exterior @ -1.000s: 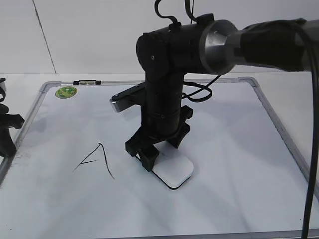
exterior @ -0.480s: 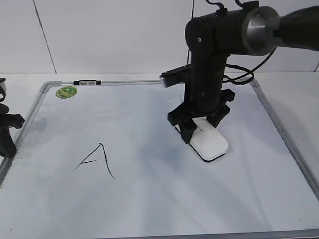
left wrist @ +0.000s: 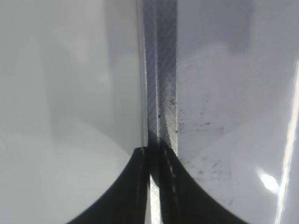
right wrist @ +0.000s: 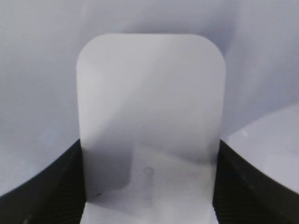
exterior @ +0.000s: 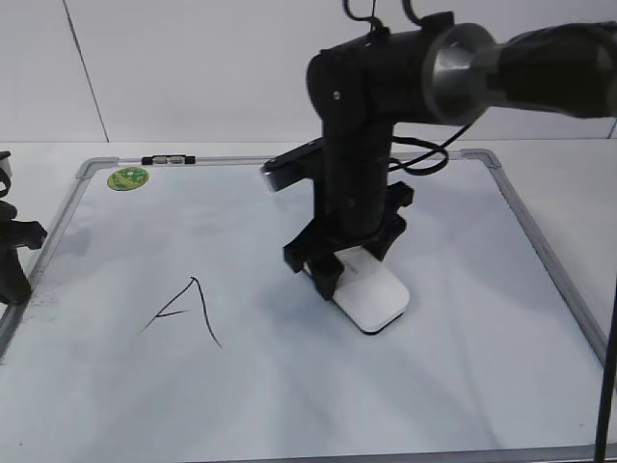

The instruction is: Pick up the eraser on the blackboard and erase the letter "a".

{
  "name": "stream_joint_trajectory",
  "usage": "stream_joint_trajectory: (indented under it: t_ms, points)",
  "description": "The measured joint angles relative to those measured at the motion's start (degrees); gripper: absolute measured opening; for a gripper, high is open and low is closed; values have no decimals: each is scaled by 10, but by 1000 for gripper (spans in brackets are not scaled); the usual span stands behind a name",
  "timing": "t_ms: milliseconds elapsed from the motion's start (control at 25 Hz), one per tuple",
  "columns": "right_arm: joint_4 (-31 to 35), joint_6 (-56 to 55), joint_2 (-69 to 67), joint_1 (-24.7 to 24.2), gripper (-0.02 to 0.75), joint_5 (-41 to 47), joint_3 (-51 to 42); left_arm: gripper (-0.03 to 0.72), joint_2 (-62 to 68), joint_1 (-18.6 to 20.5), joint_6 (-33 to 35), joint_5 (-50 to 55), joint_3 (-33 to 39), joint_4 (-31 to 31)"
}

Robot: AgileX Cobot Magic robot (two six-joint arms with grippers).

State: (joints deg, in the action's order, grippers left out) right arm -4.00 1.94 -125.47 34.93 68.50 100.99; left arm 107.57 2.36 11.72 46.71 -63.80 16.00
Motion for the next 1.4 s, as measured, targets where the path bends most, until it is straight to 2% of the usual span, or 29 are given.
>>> stream_joint_trajectory:
  t_ms: [200,480,840,1040,1400]
  points:
    - [20,3,-1,46,532,1,0,33,0,0,0,0,0,0]
    - [48,7,8,48,532,12,20,35,0,0,0,0,0,0]
    - [19,-1,129,40,532,18,30,35,0,0,0,0,0,0]
    - [9,-15,175,-16,532,19,1,35,0,0,0,0,0,0]
    - [2,-26,282,-145,532,9,-181,36,0,0,0,0,0,0]
